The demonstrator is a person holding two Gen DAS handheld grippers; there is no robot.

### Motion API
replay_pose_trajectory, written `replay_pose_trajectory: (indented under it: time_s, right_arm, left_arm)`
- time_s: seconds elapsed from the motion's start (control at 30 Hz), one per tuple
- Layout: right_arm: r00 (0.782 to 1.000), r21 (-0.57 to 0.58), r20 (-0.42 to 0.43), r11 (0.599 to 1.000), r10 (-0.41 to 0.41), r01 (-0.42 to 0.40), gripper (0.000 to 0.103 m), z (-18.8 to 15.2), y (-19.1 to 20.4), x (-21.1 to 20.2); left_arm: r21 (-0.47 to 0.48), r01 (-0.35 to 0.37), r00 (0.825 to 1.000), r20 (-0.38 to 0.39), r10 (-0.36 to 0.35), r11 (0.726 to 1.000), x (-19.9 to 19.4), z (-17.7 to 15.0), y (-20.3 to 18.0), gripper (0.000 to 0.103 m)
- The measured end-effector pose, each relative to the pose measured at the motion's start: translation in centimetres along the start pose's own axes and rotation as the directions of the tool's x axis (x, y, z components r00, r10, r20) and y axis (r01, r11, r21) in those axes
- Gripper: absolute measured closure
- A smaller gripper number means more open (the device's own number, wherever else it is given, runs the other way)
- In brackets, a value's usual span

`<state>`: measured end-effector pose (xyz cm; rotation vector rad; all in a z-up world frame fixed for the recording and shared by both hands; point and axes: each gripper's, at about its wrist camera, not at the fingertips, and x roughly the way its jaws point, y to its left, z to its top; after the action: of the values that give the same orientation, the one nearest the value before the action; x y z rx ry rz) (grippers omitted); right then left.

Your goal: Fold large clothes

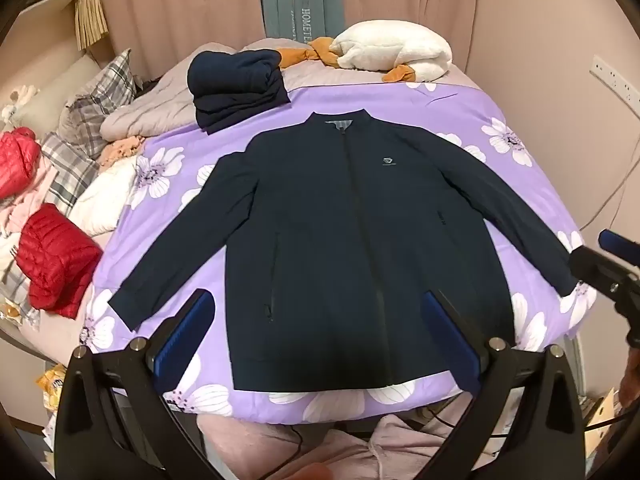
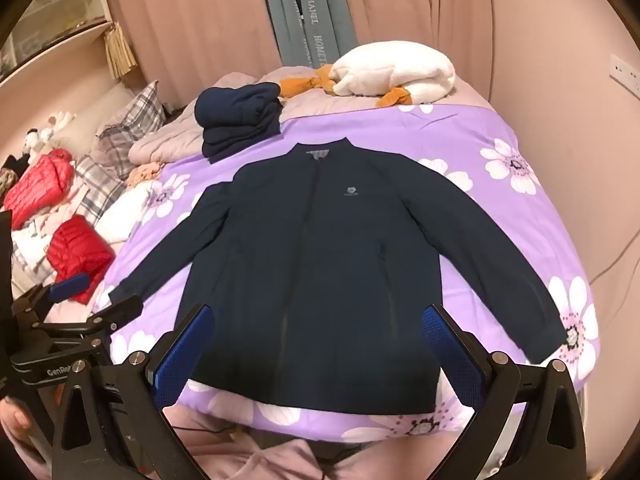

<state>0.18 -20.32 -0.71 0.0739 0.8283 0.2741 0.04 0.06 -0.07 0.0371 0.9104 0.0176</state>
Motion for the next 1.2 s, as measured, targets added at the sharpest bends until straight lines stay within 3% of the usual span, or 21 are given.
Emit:
replay_pose_trajectory:
  time_s: [1.2]
  right_arm:
    - [1.0,-0.024,0.002,0.999,0.03,-0.03,0.0,0.0,0.8,0.1]
  left_arm:
    - [-0.011,-0.029,0.998,0.051,0.029,1.0,-1.5,-0.1,0.7,0.0]
